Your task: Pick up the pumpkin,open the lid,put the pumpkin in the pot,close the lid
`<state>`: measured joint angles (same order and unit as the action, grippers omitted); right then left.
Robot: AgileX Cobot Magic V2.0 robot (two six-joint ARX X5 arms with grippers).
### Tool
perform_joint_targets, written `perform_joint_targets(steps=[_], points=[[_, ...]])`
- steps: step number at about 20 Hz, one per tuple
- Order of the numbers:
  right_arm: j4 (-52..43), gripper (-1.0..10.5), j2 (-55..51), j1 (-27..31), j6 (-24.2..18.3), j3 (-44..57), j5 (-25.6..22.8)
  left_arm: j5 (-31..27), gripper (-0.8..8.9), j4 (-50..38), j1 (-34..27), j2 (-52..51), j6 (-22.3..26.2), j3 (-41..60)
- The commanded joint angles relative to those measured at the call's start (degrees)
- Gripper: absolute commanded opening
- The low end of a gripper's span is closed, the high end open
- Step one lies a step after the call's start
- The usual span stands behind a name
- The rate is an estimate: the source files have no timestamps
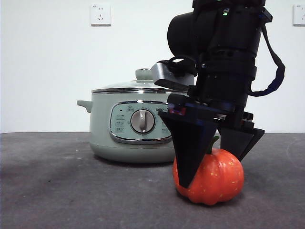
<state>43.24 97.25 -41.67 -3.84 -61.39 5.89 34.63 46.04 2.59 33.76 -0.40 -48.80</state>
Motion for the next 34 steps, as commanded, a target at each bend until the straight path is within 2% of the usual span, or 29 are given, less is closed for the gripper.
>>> perform_joint_targets(steps=[1, 5, 10, 13, 16, 19, 26, 34], points=[[0.74, -0.1, 0.09, -0.2, 0.52, -0.02, 0.04, -0.04, 7.86, -0.5, 0.11, -0.02, 0.44, -0.11], [1.53, -0.1, -6.54, -0.2, 0.57, -0.04, -0.09, 0.33, 7.86, -1.6, 1.22, 2.12, 0.44, -0.81], [1.92, -0.1, -22.4, -0.13, 0.57, -0.04, -0.35, -0.7, 7.86, -4.22, 5.88, 11.08, 0.5, -8.17], [1.75, -0.1, -31.5, -0.04, 1.44, -0.04, -0.63, -3.78, 7.86, -7.39, 9.88, 18.84, 0.7, -12.85], [1.84, -0.1, -39.08, -0.02, 3.08, -0.04, -4.9, -6.88, 7.86, -12.37, 14.14, 26.99, 0.72, -16.79], [1.9, -0.1, -44.7, -0.02, 4.63, -0.04, -6.38, -10.49, 7.86, -16.13, 17.86, 35.58, 0.92, -21.38], [2.36, -0.1, -50.53, -0.02, 6.99, -0.04, -6.47, -19.37, 7.86, -22.6, 22.8, 54.14, 5.11, -31.34], [2.34, -0.1, -51.3, -0.02, 7.72, -0.04, -6.47, -22.4, 7.86, -31.15, 23.34, 66.23, 5.11, -34.23]])
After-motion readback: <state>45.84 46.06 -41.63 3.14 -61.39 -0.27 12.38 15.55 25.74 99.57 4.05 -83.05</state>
